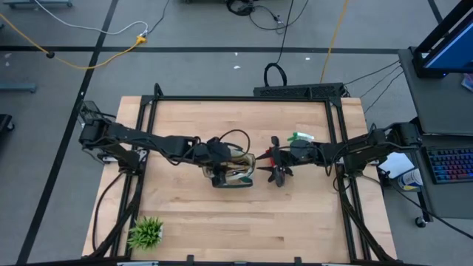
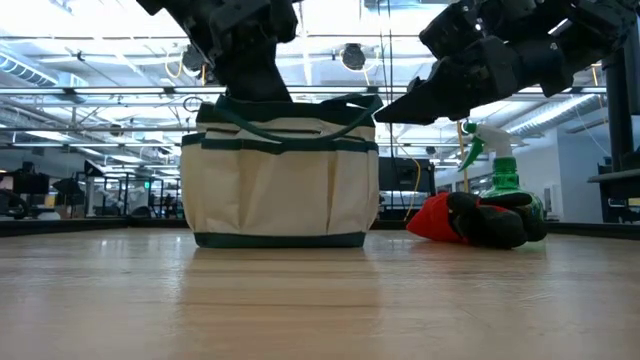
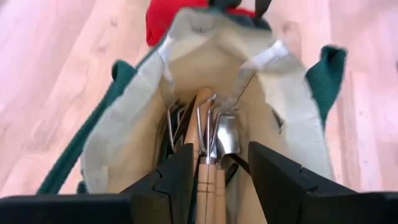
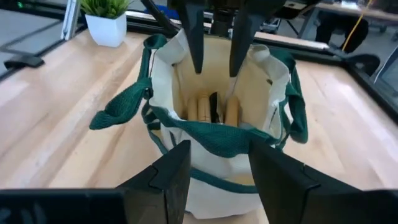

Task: Pick & Place Garden tools in Gardening bag
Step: Put the green sprayer into the green gardening bag

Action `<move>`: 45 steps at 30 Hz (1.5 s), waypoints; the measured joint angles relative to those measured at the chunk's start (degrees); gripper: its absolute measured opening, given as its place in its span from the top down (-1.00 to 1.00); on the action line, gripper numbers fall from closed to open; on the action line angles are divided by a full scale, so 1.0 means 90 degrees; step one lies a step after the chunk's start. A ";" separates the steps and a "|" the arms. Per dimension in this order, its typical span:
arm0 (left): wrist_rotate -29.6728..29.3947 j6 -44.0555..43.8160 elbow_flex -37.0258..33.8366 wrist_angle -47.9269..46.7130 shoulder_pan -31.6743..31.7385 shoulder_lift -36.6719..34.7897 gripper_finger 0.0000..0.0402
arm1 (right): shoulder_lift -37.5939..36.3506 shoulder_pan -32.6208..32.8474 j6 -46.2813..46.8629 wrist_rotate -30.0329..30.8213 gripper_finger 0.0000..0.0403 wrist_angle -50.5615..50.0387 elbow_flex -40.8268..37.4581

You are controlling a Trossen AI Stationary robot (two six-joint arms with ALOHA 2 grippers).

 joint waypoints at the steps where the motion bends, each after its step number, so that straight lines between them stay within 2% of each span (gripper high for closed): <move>1: 0.0000 0.0003 0.0002 0.0005 0.0000 -0.0038 0.21 | 0.0000 0.0000 -0.0036 0.0002 0.23 0.0000 0.0000; 5: -0.0002 0.0009 0.0009 0.0019 0.0000 -0.0044 0.21 | 0.0000 0.0001 0.0438 0.0089 0.23 0.0068 0.0000; 9: -0.0005 0.0103 0.0009 0.0026 0.0000 -0.0048 0.21 | 0.0000 0.0000 0.1048 0.0620 0.23 0.0049 0.0000; 16: -0.0292 0.0216 0.0009 -0.0015 -0.0007 -0.0161 0.21 | 0.0000 0.0015 0.1072 0.0895 0.23 -0.0053 0.0000; 20: -0.0624 0.0369 0.0006 -0.0027 -0.0013 -0.0272 0.21 | 0.0000 0.0094 0.1185 0.1594 0.23 -0.0138 0.0000; 26: -0.0879 0.0384 0.0004 0.0151 -0.0039 -0.0429 0.21 | -0.0005 0.0403 0.1259 0.1850 0.23 -0.0220 0.0000; 33: -0.0884 0.0361 0.0017 0.0242 -0.0039 -0.0431 0.21 | -0.0492 0.0855 0.1555 0.2810 0.23 -0.0760 0.0005; 42: -0.0892 0.0359 0.0009 0.0289 -0.0041 -0.0515 0.21 | -0.1219 0.1363 0.2137 0.3024 0.23 -0.1659 0.0005; 45: -0.0899 0.0360 0.0014 0.0325 -0.0041 -0.0537 0.21 | -0.1291 0.1534 0.2271 0.3390 0.23 -0.1918 0.0005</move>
